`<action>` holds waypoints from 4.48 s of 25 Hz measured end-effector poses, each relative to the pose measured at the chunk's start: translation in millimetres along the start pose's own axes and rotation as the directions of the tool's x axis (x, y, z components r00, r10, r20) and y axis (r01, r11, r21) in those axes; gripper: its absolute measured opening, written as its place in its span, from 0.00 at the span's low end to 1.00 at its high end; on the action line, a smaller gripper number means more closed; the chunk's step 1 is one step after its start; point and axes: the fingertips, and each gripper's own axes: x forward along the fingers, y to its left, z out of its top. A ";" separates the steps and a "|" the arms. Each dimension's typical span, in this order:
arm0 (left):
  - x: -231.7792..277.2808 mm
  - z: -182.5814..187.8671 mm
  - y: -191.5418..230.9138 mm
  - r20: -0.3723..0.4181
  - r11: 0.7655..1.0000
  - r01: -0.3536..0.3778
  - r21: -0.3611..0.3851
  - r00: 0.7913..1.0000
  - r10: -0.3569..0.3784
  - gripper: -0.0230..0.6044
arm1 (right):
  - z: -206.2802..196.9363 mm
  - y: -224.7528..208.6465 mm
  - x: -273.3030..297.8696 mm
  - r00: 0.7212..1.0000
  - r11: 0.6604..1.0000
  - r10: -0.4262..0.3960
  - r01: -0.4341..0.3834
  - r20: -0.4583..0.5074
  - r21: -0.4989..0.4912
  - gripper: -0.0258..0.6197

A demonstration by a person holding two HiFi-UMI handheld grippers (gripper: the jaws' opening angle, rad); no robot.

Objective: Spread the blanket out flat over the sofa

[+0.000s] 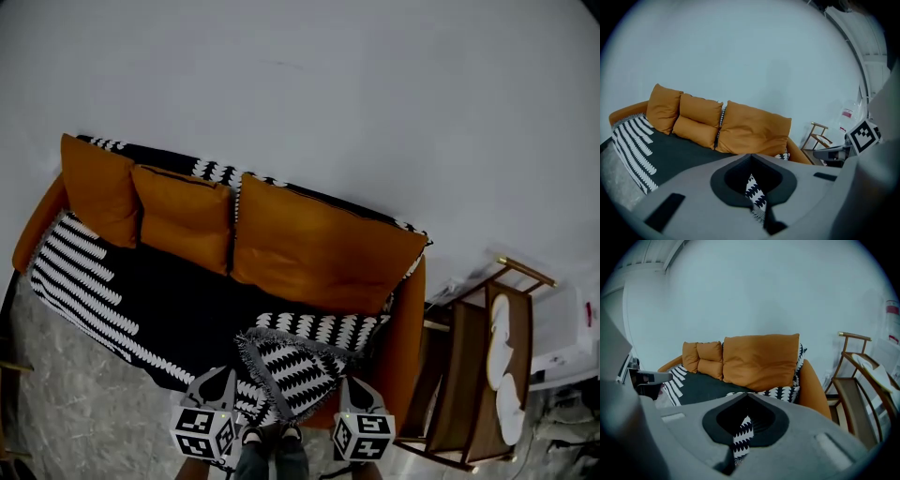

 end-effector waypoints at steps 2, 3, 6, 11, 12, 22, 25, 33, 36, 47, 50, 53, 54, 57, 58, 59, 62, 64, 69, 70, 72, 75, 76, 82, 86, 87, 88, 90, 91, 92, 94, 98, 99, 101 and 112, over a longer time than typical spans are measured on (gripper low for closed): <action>13.5 -15.5 6.4 -0.009 1.000 -0.006 -0.002 1.000 0.006 0.04 | -15.3 -3.5 16.9 1.000 1.000 0.003 -0.003 -0.008 0.007 0.05; 20.0 -23.1 8.7 -0.015 1.000 -0.006 -0.002 1.000 0.006 0.04 | -22.1 -5.7 24.1 1.000 1.000 0.003 -0.003 -0.010 0.010 0.05; 36.0 -47.0 12.4 -0.029 1.000 -0.008 -0.007 1.000 0.008 0.04 | -43.4 -14.3 42.8 1.000 1.000 0.002 -0.002 -0.021 0.012 0.05; 54.3 -85.0 16.8 -0.045 1.000 -0.017 -0.020 0.999 0.016 0.04 | -77.5 -27.6 59.5 0.998 0.999 -0.008 0.010 -0.057 0.031 0.05; 57.8 -91.3 18.0 -0.048 0.999 -0.018 -0.026 0.999 0.017 0.04 | -81.7 -29.6 61.9 0.998 0.999 -0.013 0.015 -0.061 0.033 0.05; 70.0 -117.4 23.4 -0.058 0.999 0.001 -0.039 0.998 -0.004 0.04 | -99.7 -32.9 75.4 0.995 0.999 -0.029 0.032 -0.091 0.032 0.05; 72.9 -114.3 19.2 -0.043 0.997 0.049 -0.056 0.998 -0.052 0.04 | -99.7 -30.8 77.6 0.995 0.999 -0.029 0.032 -0.093 0.031 0.05; 91.6 -113.7 16.9 -0.091 0.992 0.125 -0.016 0.988 -0.126 0.24 | -101.4 -33.2 83.6 0.993 0.998 -0.043 0.047 -0.110 0.035 0.05; 99.7 -111.5 16.0 -0.119 0.985 0.168 0.029 0.979 -0.163 0.24 | -100.3 -36.0 84.4 0.992 0.998 -0.054 0.058 -0.115 0.038 0.05; 143.4 -131.0 14.1 -0.313 0.904 0.344 0.252 0.913 -0.261 0.25 | -98.5 -48.7 89.9 0.989 0.995 -0.079 0.086 -0.125 0.053 0.05; 160.4 -132.1 25.7 -0.333 0.907 0.332 0.260 0.912 -0.239 0.25 | -97.0 -50.9 89.7 0.988 0.995 -0.084 0.091 -0.129 0.049 0.05; 178.6 -130.0 35.3 -0.342 0.905 0.323 0.278 0.914 -0.221 0.26 | -98.2 -53.7 89.1 0.986 0.994 -0.092 0.100 -0.139 0.052 0.05; 184.5 -128.8 37.1 -0.342 0.904 0.320 0.283 0.914 -0.217 0.26 | -99.4 -55.1 88.8 0.985 0.993 -0.095 0.104 -0.144 0.054 0.05; 200.4 -126.8 38.8 -0.344 0.901 0.318 0.295 0.915 -0.210 0.26 | -105.7 -60.5 89.5 0.983 0.993 -0.093 0.103 -0.155 0.055 0.05; 204.4 -126.9 38.5 -0.348 0.900 0.319 0.297 0.914 -0.209 0.26 | -107.5 -62.4 89.8 0.983 0.993 -0.092 0.102 -0.159 0.055 0.05; 208.2 -126.6 37.9 -0.350 0.899 0.321 0.298 0.913 -0.209 0.26 | -108.6 -64.4 90.1 0.982 0.993 -0.092 0.102 -0.163 0.054 0.05; 220.0 -126.0 36.8 -0.354 0.898 0.323 0.300 0.912 -0.209 0.26 | -108.4 -69.9 93.3 0.981 0.993 -0.091 0.101 -0.170 0.055 0.05; 227.6 -126.6 38.0 -0.356 0.896 0.320 0.308 0.912 -0.204 0.26 | -109.5 -72.9 94.9 0.980 0.993 -0.091 0.102 -0.176 0.060 0.05; 249.2 -125.1 46.6 -0.345 0.900 0.294 0.323 0.922 -0.178 0.26 | -107.9 -80.4 98.2 0.982 0.992 -0.094 0.106 -0.162 0.067 0.05; 253.2 -125.1 49.2 -0.345 0.900 0.290 0.325 0.923 -0.172 0.26 | -107.0 -81.0 99.2 0.983 0.992 -0.093 0.104 -0.157 0.067 0.05; 260.9 -122.6 51.6 -0.347 0.899 0.286 0.333 0.923 -0.165 0.27 | -106.5 -82.0 99.9 0.983 0.993 -0.089 0.100 -0.159 0.063 0.05; 273.4 -120.3 53.3 -0.362 0.890 0.291 0.350 0.918 -0.158 0.28 | -107.5 -82.4 99.5 0.982 0.994 -0.083 0.095 -0.170 0.063 0.05; 277.8 -120.5 55.2 -0.371 0.887 0.293 0.358 0.916 -0.153 0.28 | -108.4 -82.2 99.9 0.982 0.994 -0.081 0.093 -0.173 0.065 0.05; 305.2 -121.8 60.7 -0.417 0.844 0.318 0.432 0.900 -0.125 0.28 | -115.4 -86.2 102.2 0.978 0.993 -0.077 0.092 -0.196 0.071 0.05; 317.0 -122.2 64.9 -0.433 0.824 0.319 0.469 0.896 -0.100 0.28 | -119.0 -88.3 102.9 0.975 0.994 -0.069 0.084 -0.209 0.063 0.05; 319.8 -122.2 65.4 -0.440 0.814 0.324 0.482 0.893 -0.096 0.28 | -119.3 -88.1 102.9 0.975 0.995 -0.066 0.080 -0.211 0.060 0.05; 322.8 -122.2 66.0 -0.446 0.804 0.331 0.494 0.890 -0.092 0.28 | -119.3 -87.8 102.9 0.976 0.995 -0.062 0.076 -0.211 0.057 0.05; 328.8 -123.1 67.4 -0.461 0.781 0.347 0.518 0.883 -0.087 0.29 | -118.7 -86.9 103.0 0.976 0.996 -0.056 0.068 -0.210 0.055 0.05; 331.5 -124.4 67.6 -0.471 0.768 0.360 0.529 0.878 -0.087 0.29 | -118.6 -86.3 103.2 0.977 0.996 -0.053 0.065 -0.208 0.055 0.05; 334.1 -125.9 67.3 -0.481 0.755 0.375 0.538 0.872 -0.090 0.29 | -119.1 -85.9 103.6 0.977 0.996 -0.050 0.063 -0.207 0.056 0.05; 338.7 -128.2 65.6 -0.499 0.738 0.401 0.543 0.861 -0.102 0.29 | -120.8 -85.3 104.2 0.977 0.997 -0.047 0.060 -0.207 0.058 0.05; 343.1 -131.4 66.4 -0.534 0.742 0.434 0.511 0.837 -0.121 0.29 | -123.7 -81.6 104.2 0.978 0.997 -0.037 0.051 -0.207 0.062 0.05; 343.0 -131.7 66.8 -0.541 0.743 0.440 0.505 0.832 -0.125 0.29 | -124.3 -80.3 103.8 0.978 0.997 -0.036 0.050 -0.206 0.065 0.05; 342.3 -132.1 66.5 -0.547 0.741 0.448 0.501 0.827 -0.130 0.28 | -125.5 -78.5 102.9 0.978 0.996 -0.035 0.051 -0.205 0.073 0.05; 335.4 -137.6 62.3 -0.579 0.745 0.458 0.485 0.807 -0.119 0.11 | -126.6 -76.7 96.4 0.978 0.995 -0.039 0.057 -0.203 0.084 0.05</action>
